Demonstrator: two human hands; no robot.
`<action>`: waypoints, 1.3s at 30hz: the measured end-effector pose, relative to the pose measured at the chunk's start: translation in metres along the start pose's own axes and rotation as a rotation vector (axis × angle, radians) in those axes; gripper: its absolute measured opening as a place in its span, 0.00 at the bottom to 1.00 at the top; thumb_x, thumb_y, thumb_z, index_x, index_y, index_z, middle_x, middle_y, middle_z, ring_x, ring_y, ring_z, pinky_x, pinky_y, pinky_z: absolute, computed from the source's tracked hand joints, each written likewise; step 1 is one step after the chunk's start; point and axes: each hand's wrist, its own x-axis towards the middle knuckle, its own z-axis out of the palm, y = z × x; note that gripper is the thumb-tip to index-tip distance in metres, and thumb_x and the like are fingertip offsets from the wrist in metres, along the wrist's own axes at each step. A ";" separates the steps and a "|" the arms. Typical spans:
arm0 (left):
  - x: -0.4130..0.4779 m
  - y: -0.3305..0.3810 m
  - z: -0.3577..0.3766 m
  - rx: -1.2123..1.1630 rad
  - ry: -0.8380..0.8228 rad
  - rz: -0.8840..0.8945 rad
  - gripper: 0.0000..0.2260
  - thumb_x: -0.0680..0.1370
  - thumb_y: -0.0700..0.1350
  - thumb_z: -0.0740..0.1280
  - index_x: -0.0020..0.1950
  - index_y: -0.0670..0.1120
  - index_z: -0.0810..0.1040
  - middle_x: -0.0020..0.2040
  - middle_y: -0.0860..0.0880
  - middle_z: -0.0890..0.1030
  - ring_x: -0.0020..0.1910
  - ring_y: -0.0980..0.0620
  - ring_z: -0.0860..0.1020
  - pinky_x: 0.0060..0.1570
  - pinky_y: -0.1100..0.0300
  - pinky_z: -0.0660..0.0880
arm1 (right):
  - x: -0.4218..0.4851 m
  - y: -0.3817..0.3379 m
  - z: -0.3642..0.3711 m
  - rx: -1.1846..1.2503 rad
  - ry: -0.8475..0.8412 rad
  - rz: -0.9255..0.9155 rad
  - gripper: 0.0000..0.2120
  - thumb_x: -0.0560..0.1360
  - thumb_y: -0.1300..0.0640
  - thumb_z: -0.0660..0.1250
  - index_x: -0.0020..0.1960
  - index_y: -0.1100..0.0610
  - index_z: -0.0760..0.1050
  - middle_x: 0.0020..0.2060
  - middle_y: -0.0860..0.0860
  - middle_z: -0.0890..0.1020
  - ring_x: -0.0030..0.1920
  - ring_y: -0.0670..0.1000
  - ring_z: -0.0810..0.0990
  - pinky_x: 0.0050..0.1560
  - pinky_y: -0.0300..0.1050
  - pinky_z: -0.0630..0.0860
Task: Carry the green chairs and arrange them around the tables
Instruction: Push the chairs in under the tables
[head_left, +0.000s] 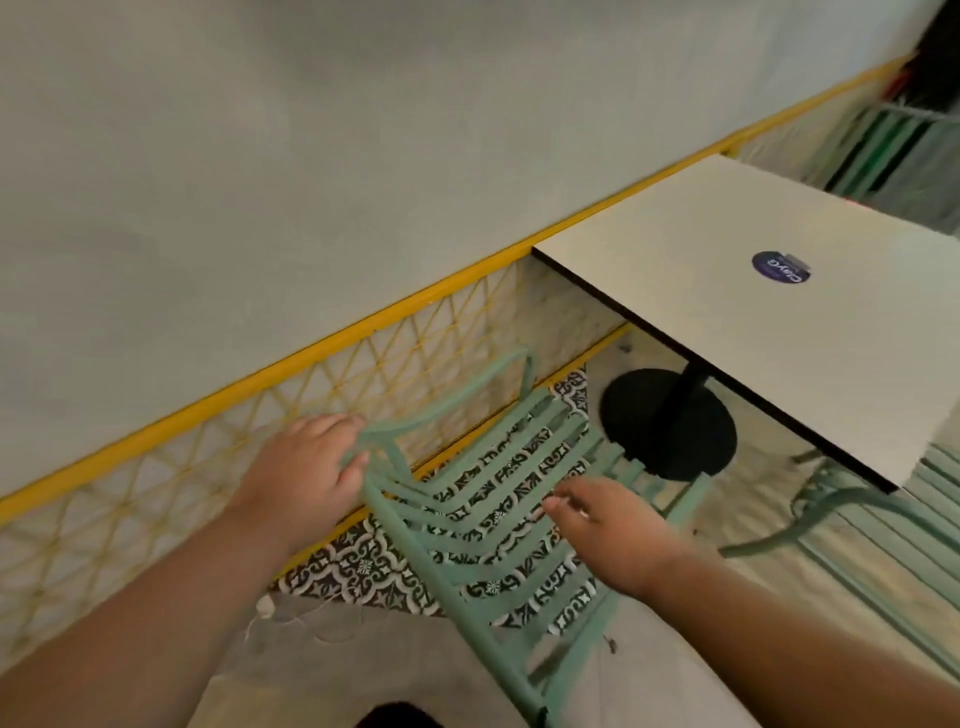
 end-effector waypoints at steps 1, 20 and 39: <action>0.009 0.000 0.001 0.012 -0.002 0.041 0.31 0.80 0.60 0.48 0.79 0.50 0.69 0.76 0.51 0.72 0.76 0.47 0.68 0.74 0.46 0.66 | 0.000 0.000 0.003 0.001 0.024 0.024 0.21 0.82 0.36 0.57 0.65 0.47 0.78 0.57 0.45 0.81 0.55 0.44 0.79 0.59 0.47 0.77; 0.112 -0.085 0.025 0.078 -0.147 0.605 0.29 0.79 0.60 0.51 0.74 0.49 0.75 0.71 0.50 0.78 0.72 0.47 0.73 0.70 0.44 0.71 | -0.043 -0.104 0.111 0.050 0.452 0.558 0.22 0.83 0.40 0.58 0.71 0.50 0.75 0.64 0.49 0.81 0.63 0.51 0.77 0.64 0.49 0.74; 0.142 -0.104 0.106 0.237 -0.361 0.700 0.32 0.79 0.68 0.40 0.50 0.55 0.81 0.42 0.56 0.78 0.44 0.57 0.75 0.48 0.53 0.69 | 0.015 -0.099 0.203 -0.044 0.281 0.719 0.24 0.80 0.32 0.51 0.49 0.46 0.78 0.41 0.44 0.77 0.44 0.47 0.78 0.50 0.49 0.79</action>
